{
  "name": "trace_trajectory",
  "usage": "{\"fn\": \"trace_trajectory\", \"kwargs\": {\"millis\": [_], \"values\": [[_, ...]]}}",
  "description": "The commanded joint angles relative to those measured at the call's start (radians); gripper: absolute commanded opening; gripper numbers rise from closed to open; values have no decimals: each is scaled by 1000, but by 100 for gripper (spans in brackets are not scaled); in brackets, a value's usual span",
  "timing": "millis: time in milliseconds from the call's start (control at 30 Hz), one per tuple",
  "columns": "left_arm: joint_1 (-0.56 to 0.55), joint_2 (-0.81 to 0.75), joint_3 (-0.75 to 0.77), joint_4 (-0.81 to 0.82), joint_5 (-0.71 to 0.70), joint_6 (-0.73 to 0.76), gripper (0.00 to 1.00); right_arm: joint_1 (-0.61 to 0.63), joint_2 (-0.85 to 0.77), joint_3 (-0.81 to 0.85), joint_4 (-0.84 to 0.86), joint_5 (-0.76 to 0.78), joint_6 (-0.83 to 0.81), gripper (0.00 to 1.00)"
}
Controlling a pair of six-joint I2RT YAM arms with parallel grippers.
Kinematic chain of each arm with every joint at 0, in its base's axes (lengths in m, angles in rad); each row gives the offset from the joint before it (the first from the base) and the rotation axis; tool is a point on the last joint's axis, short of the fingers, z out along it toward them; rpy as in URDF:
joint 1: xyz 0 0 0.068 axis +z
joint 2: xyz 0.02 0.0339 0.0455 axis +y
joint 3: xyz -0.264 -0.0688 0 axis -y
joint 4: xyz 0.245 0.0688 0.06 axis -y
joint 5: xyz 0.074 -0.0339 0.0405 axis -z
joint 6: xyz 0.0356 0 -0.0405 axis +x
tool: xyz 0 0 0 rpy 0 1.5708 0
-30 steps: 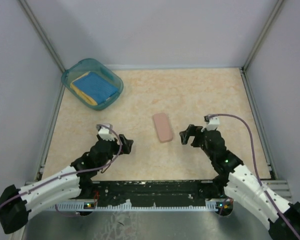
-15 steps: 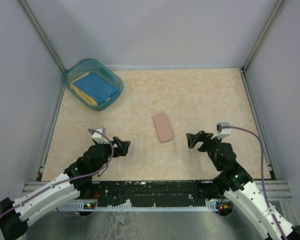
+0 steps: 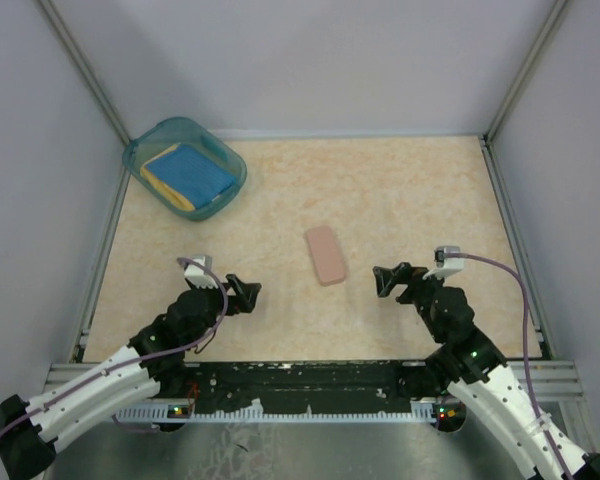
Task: Organize the sunglasses
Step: Reset both arms
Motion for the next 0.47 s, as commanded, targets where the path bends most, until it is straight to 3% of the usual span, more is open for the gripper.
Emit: {"fn": "trace_trajectory", "kwargs": {"millis": [0, 433], "values": [[-3, -12, -9, -8, 3, -2, 100, -6, -13, -9, 23, -7, -8, 99], [-3, -18, -12, -7, -25, -21, 100, -6, -15, 0, 14, -9, -12, 99]]}}
